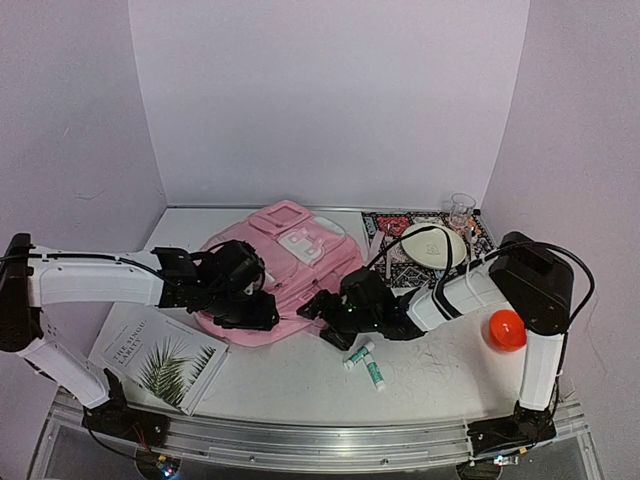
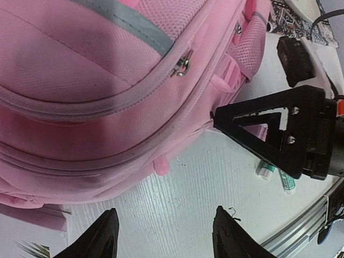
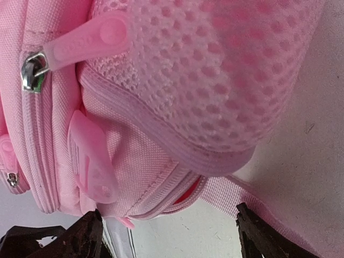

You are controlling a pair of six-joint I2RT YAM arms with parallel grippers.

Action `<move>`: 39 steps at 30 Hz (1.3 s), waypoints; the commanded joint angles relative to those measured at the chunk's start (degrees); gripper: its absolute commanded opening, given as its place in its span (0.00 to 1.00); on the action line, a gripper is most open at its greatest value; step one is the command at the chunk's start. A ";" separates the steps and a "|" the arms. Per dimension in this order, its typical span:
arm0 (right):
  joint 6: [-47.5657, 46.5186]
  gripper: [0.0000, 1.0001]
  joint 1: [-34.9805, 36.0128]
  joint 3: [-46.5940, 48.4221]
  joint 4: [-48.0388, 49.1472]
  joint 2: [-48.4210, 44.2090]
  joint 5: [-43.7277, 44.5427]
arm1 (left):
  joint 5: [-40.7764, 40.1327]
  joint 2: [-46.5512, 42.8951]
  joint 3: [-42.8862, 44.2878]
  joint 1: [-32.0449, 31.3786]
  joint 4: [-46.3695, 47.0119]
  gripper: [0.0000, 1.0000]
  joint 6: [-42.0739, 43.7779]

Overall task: Pack the student bag
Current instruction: Hold the largest pocket of the student bag, then grab the largest pocket of the student bag.

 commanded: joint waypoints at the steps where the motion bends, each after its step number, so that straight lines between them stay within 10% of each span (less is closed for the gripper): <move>1: -0.33 0.87 -0.18 2.81 3.21 1.28 -0.16 | 2.10 2.89 3.39 -0.33 2.11 0.61 -1.31; 10: -0.33 0.77 -0.12 4.97 7.86 3.45 -1.49 | -0.27 9.93 5.27 -1.31 2.95 0.57 -3.21; 26: 0.33 0.24 -0.11 5.07 11.09 4.58 -2.94 | -9.48 20.15 12.21 -1.42 -1.63 0.52 -1.96; 39: -0.63 0.09 -0.17 4.80 11.19 4.42 -3.22 | -15.30 18.38 12.74 -1.41 -5.39 0.12 -1.31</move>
